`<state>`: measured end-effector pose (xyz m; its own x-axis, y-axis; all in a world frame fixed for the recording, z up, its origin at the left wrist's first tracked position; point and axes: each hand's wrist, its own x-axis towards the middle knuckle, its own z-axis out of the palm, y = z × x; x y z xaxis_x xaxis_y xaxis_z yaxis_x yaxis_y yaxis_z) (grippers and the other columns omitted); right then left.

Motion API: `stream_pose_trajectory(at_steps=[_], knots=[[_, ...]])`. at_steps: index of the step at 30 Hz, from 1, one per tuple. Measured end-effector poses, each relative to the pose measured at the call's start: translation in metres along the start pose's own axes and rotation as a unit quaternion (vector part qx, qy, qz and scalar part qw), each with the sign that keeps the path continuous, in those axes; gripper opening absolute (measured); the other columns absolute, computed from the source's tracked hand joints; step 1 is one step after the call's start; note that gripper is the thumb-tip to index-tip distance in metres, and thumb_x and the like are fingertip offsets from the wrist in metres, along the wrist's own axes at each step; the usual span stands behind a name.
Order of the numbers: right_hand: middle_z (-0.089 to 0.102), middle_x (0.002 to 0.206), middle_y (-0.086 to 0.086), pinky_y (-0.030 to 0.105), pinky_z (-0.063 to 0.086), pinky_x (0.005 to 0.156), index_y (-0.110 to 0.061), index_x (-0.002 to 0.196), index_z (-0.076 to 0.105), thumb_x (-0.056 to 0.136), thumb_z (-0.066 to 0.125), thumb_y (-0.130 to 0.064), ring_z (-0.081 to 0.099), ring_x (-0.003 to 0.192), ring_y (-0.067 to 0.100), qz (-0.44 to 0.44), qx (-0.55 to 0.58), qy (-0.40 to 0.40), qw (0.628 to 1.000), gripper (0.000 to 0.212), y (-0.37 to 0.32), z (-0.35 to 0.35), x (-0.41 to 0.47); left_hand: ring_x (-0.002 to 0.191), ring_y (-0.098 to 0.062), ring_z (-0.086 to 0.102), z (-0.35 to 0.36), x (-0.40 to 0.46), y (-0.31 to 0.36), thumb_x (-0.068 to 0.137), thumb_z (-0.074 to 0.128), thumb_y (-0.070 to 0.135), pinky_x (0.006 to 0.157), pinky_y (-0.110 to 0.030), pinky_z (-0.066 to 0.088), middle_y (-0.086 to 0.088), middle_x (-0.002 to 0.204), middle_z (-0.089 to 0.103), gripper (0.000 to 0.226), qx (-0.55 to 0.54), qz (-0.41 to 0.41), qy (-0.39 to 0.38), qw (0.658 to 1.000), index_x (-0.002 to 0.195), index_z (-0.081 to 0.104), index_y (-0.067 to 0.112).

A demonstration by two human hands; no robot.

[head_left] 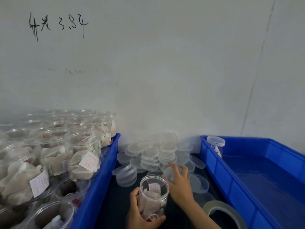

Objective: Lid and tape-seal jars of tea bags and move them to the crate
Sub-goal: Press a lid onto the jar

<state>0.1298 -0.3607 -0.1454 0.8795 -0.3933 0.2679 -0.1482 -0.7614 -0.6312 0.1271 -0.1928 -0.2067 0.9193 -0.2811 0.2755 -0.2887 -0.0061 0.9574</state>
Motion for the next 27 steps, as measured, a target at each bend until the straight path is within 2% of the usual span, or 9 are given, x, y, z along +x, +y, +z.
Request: stream_pose_trajectory(at_steps=[3,4,7,11,15,19,22,24,27], knots=[[0.025,0.130,0.001,0.020,0.049,0.073,-0.041,0.121,0.041,0.091,0.059,-0.045,0.049,0.094,0.006,0.017,0.145,0.031,0.989,0.035,0.000,-0.011,-0.010,0.102,0.012,0.051,0.001,0.004,0.003,0.043,0.098,0.021,0.079,-0.010,0.042,0.026,0.118,0.044,0.108,-0.013,-0.032,0.013,0.999,0.124,0.028,0.038],[0.027,0.126,0.000,0.017,0.045,0.072,-0.036,0.119,0.039,0.089,0.063,-0.042,0.047,0.092,0.004,0.013,0.164,0.039,0.986,0.039,0.001,-0.013,-0.014,0.102,0.012,0.048,0.001,0.006,0.003,0.044,0.098,0.017,0.081,-0.010,0.040,0.025,0.117,0.045,0.109,-0.019,-0.037,0.019,0.999,0.124,0.028,0.038],[0.032,0.118,0.000,0.023,0.045,0.087,-0.018,0.114,0.035,0.078,0.078,-0.032,0.046,0.102,0.011,0.010,0.181,0.050,0.982,0.058,0.014,-0.012,-0.029,0.100,0.012,0.048,0.003,0.004,0.005,0.043,0.098,0.009,0.082,-0.009,0.040,0.021,0.115,0.048,0.107,-0.013,-0.021,0.024,0.999,0.123,0.031,0.034],[0.042,0.108,0.005,0.025,0.048,0.084,-0.012,0.101,0.038,0.061,0.092,-0.029,0.053,0.095,0.018,0.025,0.186,0.002,0.982,0.069,0.035,-0.004,-0.042,0.100,0.002,0.062,0.001,-0.004,0.002,0.036,0.098,0.018,0.083,-0.019,0.051,0.017,0.118,0.056,0.107,-0.002,0.011,0.016,1.000,0.124,0.039,0.030],[0.050,0.111,0.002,0.032,0.051,0.088,-0.018,0.101,0.040,0.053,0.095,-0.033,0.055,0.100,0.013,0.035,0.183,-0.051,0.981,0.074,0.047,0.002,-0.051,0.102,0.008,0.062,-0.002,-0.015,0.004,0.042,0.097,0.016,0.075,-0.017,0.054,0.019,0.121,0.059,0.101,-0.005,0.023,0.018,1.000,0.125,0.043,0.036],[0.052,0.103,-0.001,0.027,0.050,0.077,-0.022,0.094,0.040,0.054,0.090,-0.042,0.055,0.092,0.011,-0.002,0.084,-0.044,0.995,0.067,0.045,-0.002,-0.048,0.110,0.001,0.061,-0.001,-0.019,0.017,0.045,0.093,0.024,0.085,-0.024,0.055,0.022,0.123,0.062,0.100,0.003,0.055,0.021,0.998,0.131,0.045,0.042],[0.047,0.107,-0.003,0.024,0.049,0.077,-0.024,0.096,0.036,0.061,0.085,-0.041,0.050,0.094,0.010,-0.006,0.032,-0.072,0.997,0.062,0.043,-0.007,-0.044,0.113,-0.008,0.062,-0.004,-0.021,0.020,0.045,0.089,0.033,0.090,-0.033,0.054,0.011,0.125,0.062,0.101,0.008,0.057,0.025,0.998,0.135,0.045,0.043],[0.043,0.114,0.000,0.028,0.052,0.081,-0.022,0.105,0.037,0.071,0.083,-0.036,0.052,0.098,0.012,0.018,0.102,-0.044,0.994,0.060,0.037,-0.013,-0.042,0.113,-0.002,0.059,-0.008,-0.022,0.021,0.044,0.089,0.038,0.090,-0.031,0.053,0.014,0.126,0.057,0.100,0.013,0.050,0.027,0.998,0.131,0.043,0.054],[0.050,0.122,0.005,0.039,0.048,0.095,-0.025,0.120,0.041,0.078,0.071,-0.055,0.056,0.107,0.019,0.050,0.307,-0.031,0.950,0.059,0.015,-0.030,-0.040,0.112,0.003,0.056,-0.012,-0.019,0.023,0.042,0.088,0.045,0.090,-0.024,0.051,0.023,0.125,0.054,0.100,0.045,0.051,0.027,0.997,0.125,0.038,0.067]])
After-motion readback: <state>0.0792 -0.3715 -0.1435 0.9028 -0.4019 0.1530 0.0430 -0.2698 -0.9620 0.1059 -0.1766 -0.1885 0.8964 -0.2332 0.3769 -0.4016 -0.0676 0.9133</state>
